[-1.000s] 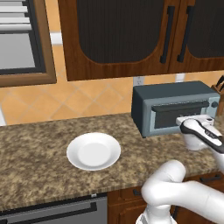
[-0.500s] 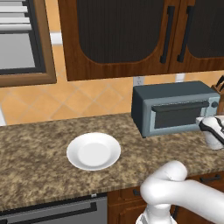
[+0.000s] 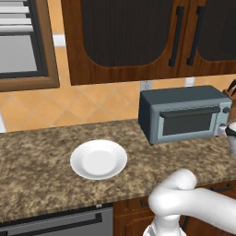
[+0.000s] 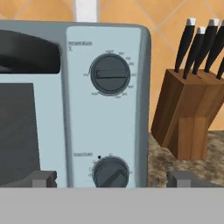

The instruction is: Pick up the kebab skewer and baguette bread, and place them inside the toaster oven. Close the toaster oven door and start by setting the timer.

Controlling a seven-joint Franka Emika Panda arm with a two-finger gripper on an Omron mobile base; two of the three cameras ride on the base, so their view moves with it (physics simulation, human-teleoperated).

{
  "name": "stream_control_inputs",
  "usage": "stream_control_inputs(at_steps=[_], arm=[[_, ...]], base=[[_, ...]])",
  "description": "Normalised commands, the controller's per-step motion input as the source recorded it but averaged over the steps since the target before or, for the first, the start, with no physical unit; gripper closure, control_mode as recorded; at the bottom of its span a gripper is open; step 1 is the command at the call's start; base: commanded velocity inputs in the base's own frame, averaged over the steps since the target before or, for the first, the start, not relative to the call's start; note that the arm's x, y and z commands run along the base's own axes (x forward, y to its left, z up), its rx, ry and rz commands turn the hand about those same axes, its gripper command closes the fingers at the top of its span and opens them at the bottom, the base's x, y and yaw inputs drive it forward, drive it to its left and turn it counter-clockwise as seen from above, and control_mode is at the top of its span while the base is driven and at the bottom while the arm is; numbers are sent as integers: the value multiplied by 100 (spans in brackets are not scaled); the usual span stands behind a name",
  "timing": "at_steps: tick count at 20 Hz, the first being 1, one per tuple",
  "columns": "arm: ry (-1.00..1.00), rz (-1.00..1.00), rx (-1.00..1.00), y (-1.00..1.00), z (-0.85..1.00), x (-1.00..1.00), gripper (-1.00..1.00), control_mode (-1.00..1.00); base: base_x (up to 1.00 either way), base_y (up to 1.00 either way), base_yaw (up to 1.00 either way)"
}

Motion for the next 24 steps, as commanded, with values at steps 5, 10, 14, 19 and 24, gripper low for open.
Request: stream_control_inputs(at_steps=[5,10,14,19,24], arm=[[0,0,0,4,-37,2,-100,-100],[0,0,0,0,6,24,-100,-100],[0,0,0,0,0,19,-100,-100],[0,0,0,0,0,3,-100,-100],[0,0,0,0,-2,16,-100,-100]], base=[[0,0,0],[0,0,0],[0,0,0],[0,0,0],[0,0,0]])
